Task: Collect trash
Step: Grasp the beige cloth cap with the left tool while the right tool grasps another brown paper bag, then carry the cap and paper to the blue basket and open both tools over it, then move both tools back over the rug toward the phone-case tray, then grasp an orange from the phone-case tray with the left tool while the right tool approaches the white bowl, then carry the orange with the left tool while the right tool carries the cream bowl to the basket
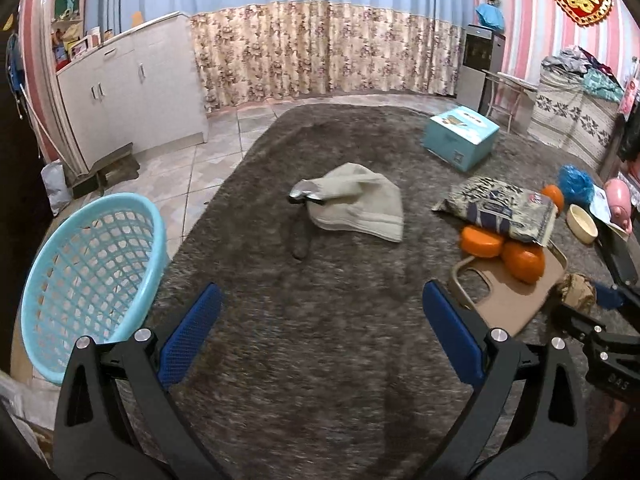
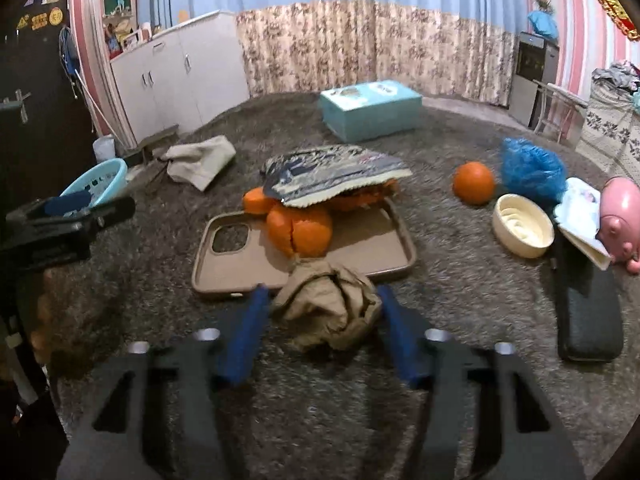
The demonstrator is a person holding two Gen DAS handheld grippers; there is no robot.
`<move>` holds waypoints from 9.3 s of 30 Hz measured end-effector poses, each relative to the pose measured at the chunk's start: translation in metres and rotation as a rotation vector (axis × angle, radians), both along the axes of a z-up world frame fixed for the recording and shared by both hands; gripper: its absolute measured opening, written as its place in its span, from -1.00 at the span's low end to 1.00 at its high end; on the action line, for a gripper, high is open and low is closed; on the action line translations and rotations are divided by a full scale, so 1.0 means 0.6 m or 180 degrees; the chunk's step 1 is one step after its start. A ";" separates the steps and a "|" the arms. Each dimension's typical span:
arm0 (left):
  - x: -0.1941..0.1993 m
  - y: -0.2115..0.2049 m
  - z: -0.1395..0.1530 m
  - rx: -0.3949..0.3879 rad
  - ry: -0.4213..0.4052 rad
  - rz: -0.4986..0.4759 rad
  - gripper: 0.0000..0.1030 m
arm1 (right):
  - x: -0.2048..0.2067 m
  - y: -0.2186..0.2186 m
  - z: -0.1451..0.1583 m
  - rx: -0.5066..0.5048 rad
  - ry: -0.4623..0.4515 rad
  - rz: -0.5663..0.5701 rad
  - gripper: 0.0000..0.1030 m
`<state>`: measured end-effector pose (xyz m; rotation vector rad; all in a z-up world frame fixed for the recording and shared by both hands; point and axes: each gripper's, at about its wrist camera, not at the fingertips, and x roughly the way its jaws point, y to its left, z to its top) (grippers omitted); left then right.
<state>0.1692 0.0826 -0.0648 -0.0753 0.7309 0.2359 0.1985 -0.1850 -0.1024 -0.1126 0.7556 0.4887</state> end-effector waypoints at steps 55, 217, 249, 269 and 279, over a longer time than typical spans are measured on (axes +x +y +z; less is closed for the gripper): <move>-0.124 0.268 0.105 -0.0081 -0.0410 0.0632 -0.53 | -0.054 0.219 0.141 0.0159 -0.0623 0.0435 -0.07; 0.031 -0.010 0.001 -0.0366 0.0072 -0.0297 -0.44 | 0.167 -0.131 0.004 -0.0381 -0.0049 -0.1006 0.19; -0.089 0.166 0.079 -0.0183 -0.0267 0.0277 -0.44 | 0.004 0.106 0.129 -0.0132 -0.0540 -0.0106 0.19; -0.122 0.321 0.059 -0.0244 -0.0341 0.0640 -0.44 | -0.021 0.337 0.149 -0.0092 -0.0583 0.0461 0.19; -0.091 0.373 0.021 -0.0238 -0.0170 0.0568 -0.31 | -0.013 0.426 0.129 -0.0129 -0.0509 0.0641 0.19</move>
